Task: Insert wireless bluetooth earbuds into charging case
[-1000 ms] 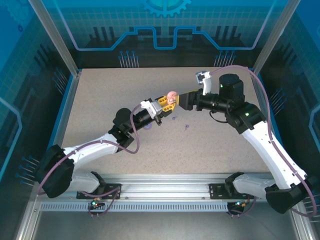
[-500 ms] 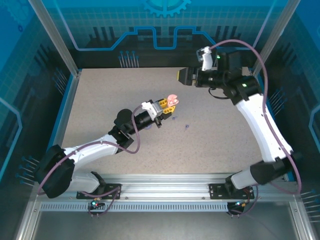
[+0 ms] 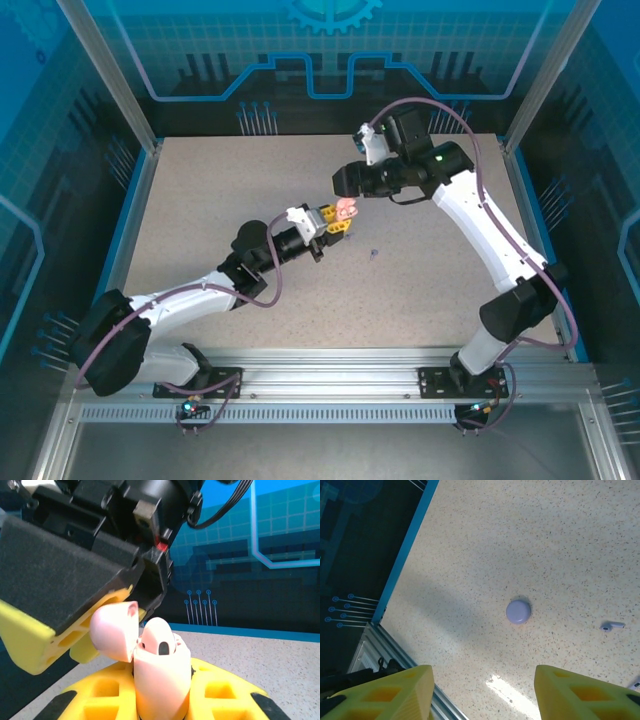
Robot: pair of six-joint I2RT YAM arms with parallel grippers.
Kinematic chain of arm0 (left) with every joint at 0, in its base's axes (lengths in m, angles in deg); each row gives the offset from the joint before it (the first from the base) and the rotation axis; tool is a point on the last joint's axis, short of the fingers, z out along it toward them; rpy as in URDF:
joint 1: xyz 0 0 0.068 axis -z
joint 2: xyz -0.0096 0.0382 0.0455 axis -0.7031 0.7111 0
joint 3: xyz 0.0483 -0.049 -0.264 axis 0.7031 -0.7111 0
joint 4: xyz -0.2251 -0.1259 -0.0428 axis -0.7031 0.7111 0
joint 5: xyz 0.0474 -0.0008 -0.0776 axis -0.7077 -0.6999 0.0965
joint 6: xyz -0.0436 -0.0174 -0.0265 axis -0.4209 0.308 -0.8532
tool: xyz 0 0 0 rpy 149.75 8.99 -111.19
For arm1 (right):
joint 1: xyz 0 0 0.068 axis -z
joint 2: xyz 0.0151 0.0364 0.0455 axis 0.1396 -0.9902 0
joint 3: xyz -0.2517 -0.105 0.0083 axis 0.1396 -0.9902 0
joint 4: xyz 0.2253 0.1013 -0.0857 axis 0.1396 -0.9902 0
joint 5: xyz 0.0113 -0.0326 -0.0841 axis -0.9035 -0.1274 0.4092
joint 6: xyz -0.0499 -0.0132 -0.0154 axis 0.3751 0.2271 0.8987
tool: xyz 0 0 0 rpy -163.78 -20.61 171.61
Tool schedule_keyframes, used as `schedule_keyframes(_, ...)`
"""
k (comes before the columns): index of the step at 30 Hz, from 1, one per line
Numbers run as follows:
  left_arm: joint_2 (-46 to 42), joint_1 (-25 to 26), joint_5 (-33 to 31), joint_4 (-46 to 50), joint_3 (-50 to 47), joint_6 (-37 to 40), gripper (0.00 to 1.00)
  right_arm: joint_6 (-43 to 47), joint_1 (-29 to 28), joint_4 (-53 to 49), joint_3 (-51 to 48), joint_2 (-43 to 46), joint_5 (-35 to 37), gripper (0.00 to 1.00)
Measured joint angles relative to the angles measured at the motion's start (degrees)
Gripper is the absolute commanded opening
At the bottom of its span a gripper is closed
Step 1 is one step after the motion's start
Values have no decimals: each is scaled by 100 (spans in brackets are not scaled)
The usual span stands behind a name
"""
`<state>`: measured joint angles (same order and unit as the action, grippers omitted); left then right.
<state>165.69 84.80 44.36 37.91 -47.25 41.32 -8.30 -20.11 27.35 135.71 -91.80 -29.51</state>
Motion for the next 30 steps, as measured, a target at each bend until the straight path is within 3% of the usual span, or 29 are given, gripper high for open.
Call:
schedule_keyframes(6,114,-11,-52,92,-7,-144,0,15,-70,-63,-719,804,122,54)
schedule_keyframes(11,251,-138,-295,96,-7,-437,0,-136,24,-101,-1200,1456,208,60)
schedule_keyframes(16,468,-741,-769,273,39,-1845,0,-525,605,181,-1716,1716,380,63)
schedule_keyframes(21,916,-1600,-977,1314,457,-3381,0,-719,728,444,-2118,1550,459,63)
schedule_keyframes(30,2367,-2280,-282,3069,1735,-4944,0,-872,614,835,-2660,1342,629,62)
